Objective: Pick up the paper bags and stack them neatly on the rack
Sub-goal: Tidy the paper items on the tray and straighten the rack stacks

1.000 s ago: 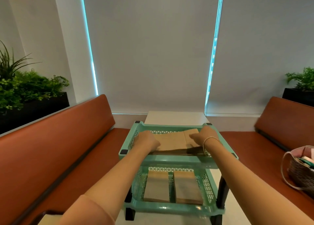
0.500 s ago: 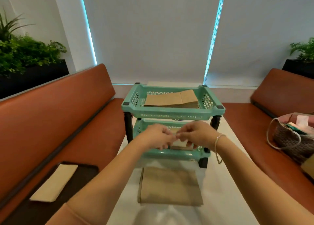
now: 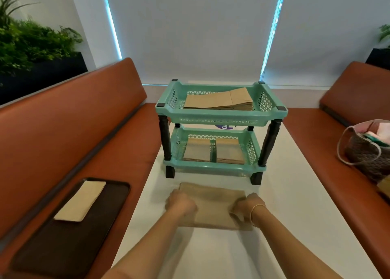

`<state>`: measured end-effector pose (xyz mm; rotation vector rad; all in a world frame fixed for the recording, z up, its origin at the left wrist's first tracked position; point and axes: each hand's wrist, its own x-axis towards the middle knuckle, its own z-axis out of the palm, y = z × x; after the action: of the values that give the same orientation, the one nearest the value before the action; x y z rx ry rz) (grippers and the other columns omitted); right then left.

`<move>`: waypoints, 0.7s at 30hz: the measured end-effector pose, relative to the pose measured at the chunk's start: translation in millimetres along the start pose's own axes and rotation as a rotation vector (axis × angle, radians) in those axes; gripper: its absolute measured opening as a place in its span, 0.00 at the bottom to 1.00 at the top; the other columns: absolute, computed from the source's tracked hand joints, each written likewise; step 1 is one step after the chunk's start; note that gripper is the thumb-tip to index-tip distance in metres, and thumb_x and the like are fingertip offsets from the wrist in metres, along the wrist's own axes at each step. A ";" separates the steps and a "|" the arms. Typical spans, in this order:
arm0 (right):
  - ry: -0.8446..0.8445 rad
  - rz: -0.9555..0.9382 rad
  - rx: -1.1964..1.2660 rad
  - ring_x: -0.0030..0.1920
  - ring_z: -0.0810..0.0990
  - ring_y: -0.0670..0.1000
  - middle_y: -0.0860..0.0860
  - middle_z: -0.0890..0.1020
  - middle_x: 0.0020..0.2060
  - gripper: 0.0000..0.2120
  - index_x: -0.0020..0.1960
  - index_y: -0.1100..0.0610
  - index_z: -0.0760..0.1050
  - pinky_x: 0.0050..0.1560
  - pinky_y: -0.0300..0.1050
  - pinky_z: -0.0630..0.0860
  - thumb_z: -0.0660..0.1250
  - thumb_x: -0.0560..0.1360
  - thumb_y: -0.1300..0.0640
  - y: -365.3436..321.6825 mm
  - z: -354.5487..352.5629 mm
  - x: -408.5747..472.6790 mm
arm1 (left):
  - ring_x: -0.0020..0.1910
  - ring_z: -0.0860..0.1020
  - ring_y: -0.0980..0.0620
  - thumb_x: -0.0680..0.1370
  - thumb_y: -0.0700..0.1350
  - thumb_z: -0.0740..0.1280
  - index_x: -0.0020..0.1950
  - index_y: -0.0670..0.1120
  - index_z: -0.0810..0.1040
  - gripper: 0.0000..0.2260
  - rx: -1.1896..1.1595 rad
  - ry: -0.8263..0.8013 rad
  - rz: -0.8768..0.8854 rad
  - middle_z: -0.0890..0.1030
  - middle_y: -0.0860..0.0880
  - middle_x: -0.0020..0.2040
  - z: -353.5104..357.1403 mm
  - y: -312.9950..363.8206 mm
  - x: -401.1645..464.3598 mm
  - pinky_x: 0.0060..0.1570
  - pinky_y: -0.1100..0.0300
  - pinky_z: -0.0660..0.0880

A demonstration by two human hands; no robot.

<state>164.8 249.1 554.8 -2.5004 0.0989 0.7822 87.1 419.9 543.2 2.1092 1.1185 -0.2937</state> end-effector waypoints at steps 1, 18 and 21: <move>0.008 0.007 -0.036 0.50 0.78 0.53 0.55 0.77 0.49 0.21 0.53 0.60 0.70 0.53 0.44 0.78 0.73 0.66 0.54 1.4 0.0 0.6 | 0.61 0.73 0.45 0.70 0.46 0.74 0.69 0.40 0.63 0.32 -0.024 -0.019 -0.038 0.72 0.44 0.63 0.5 -1.3 -0.8 0.60 0.53 0.73; 0.083 0.088 0.316 0.53 0.76 0.58 0.58 0.76 0.53 0.35 0.60 0.62 0.68 0.50 0.49 0.76 0.80 0.58 0.58 23.0 16.3 11.7 | 0.62 0.72 0.44 0.68 0.41 0.76 0.67 0.41 0.63 0.33 -0.217 -0.068 -0.037 0.72 0.43 0.63 5.8 -5.3 -11.3 0.55 0.57 0.73; 0.061 0.059 0.471 0.55 0.75 0.60 0.60 0.75 0.56 0.36 0.64 0.64 0.66 0.52 0.50 0.74 0.78 0.61 0.61 31.9 13.8 10.7 | 0.64 0.70 0.43 0.69 0.37 0.75 0.72 0.39 0.56 0.38 -0.356 -0.091 -0.023 0.69 0.42 0.66 8.2 -5.8 -18.2 0.60 0.55 0.72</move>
<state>159.8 229.2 524.8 -2.0794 0.3391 0.6201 72.7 404.9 543.6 1.7536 1.0554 -0.1828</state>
